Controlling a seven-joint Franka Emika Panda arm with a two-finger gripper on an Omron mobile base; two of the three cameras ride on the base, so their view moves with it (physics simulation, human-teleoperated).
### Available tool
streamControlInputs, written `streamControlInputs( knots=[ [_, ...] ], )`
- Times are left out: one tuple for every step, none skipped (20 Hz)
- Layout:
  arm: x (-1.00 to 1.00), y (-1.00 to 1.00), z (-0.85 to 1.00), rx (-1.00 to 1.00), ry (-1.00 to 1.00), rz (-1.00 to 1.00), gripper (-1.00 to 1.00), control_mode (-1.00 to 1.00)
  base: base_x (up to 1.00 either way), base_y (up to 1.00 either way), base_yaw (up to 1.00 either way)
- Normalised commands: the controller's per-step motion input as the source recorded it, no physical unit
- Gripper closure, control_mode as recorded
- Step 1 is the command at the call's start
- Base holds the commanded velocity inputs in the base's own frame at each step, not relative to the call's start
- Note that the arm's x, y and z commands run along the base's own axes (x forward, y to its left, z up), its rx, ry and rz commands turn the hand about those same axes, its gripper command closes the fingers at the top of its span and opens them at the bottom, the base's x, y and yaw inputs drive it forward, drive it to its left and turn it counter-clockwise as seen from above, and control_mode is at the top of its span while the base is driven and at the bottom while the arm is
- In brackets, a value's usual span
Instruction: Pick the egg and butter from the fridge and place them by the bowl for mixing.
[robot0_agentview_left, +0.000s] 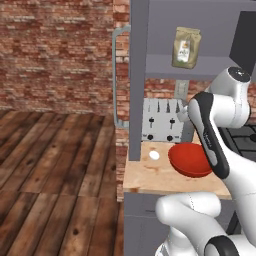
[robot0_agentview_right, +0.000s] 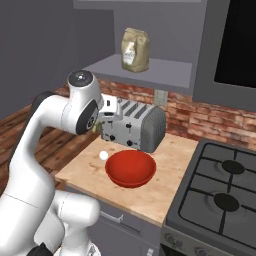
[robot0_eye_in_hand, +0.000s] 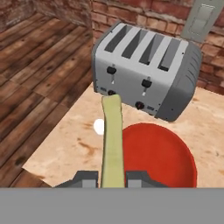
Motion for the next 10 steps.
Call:
streamControlInputs(
  knots=[
    [-0.24,0.0,-0.11,0.0,0.03,0.0,1.0,-1.0,0.0,0.0,0.0],
    [-0.25,0.0,-0.12,0.0,0.01,0.05,1.0,-1.0,0.0,0.0,0.0],
    [-0.28,0.02,-0.16,0.0,0.04,0.09,1.0,-1.0,0.0,0.0,0.0],
    [-0.23,0.05,-0.16,0.0,0.07,0.14,1.0,-1.0,0.0,0.0,0.0],
    [-0.25,0.08,-0.2,0.0,0.09,0.23,1.0,-1.0,0.0,0.0,0.0],
    [-0.25,0.08,-0.19,0.0,0.05,0.27,1.0,-1.0,0.0,0.0,0.0],
    [-0.25,0.09,-0.18,0.0,0.03,0.28,1.0,-1.0,0.0,0.0,0.0],
    [-0.23,0.11,-0.19,0.0,0.01,0.27,1.0,-1.0,0.0,0.0,0.0],
    [-0.22,0.16,-0.16,0.0,0.0,0.27,1.0,-1.0,0.0,0.0,0.0],
    [-0.21,0.2,-0.16,0.0,0.0,0.27,1.0,-1.0,0.0,0.0,0.0]
  ],
)
